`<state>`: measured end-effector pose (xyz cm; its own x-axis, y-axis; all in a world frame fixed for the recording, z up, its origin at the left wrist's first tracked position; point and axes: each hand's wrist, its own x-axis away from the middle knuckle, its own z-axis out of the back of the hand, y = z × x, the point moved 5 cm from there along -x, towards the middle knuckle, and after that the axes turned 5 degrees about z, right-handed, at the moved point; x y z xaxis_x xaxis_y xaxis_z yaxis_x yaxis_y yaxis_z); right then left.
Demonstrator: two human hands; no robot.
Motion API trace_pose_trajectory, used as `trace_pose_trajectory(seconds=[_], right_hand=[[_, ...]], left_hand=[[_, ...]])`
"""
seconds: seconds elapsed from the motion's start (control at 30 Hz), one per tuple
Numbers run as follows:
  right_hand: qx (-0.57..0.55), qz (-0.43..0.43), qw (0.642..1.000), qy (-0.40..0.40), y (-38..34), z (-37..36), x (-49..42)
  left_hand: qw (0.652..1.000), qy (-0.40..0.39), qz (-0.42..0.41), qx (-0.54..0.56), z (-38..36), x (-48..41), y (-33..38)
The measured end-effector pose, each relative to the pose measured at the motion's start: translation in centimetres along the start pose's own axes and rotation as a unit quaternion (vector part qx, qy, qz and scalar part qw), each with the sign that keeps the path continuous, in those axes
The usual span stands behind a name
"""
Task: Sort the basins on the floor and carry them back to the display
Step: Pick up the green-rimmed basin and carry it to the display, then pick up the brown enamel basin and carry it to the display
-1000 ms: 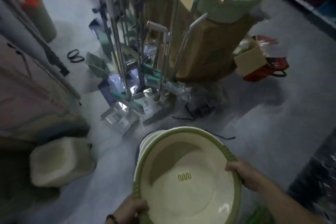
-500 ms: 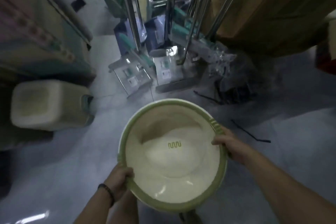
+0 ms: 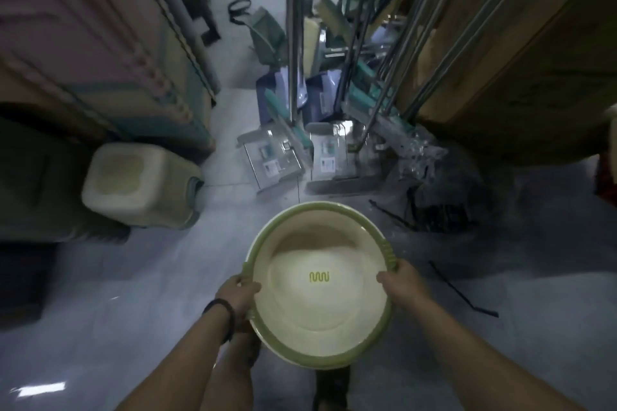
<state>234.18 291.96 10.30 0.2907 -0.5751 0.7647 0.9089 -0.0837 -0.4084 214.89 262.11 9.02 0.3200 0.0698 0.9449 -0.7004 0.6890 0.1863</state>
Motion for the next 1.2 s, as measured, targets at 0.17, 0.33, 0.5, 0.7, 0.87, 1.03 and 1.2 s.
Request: trace_pose_trajectory(seconds=[0.17, 0.33, 0.5, 0.7, 0.87, 1.03, 1.2], right_hand=[[0.154, 0.080, 0.983, -0.063, -9.2, 2.0, 10.3], [0.220, 0.214, 0.938, -0.163, -20.1, -1.7, 22.4], [0.277, 0.376, 0.863, -0.194, -32.7, -8.2, 36.9], [0.316, 0.539, 0.761, -0.178, -44.9, -20.0, 55.7], [0.334, 0.640, 0.667, -0.183, -50.5, -34.2, 70.9], [0.357, 0.690, 0.601, -0.188, -53.4, -47.0, 83.1], [0.362, 0.719, 0.547, -0.229, -56.9, -60.1, 91.8]], left_hand=[[0.992, 0.009, -0.089, -0.094, 4.8, 13.3, 1.5], [0.967, 0.043, -0.180, -0.175, 12.3, 25.0, 0.8], [0.953, 0.127, -0.219, -0.165, 24.3, 34.6, -1.8], [0.927, 0.272, -0.247, -0.072, 44.9, 42.1, -10.5], [0.887, 0.388, -0.251, -0.018, 62.3, 47.0, -21.3], [0.872, 0.441, -0.214, 0.019, 75.6, 49.4, -30.4], [0.850, 0.492, -0.179, 0.059, 88.2, 48.2, -37.8]])
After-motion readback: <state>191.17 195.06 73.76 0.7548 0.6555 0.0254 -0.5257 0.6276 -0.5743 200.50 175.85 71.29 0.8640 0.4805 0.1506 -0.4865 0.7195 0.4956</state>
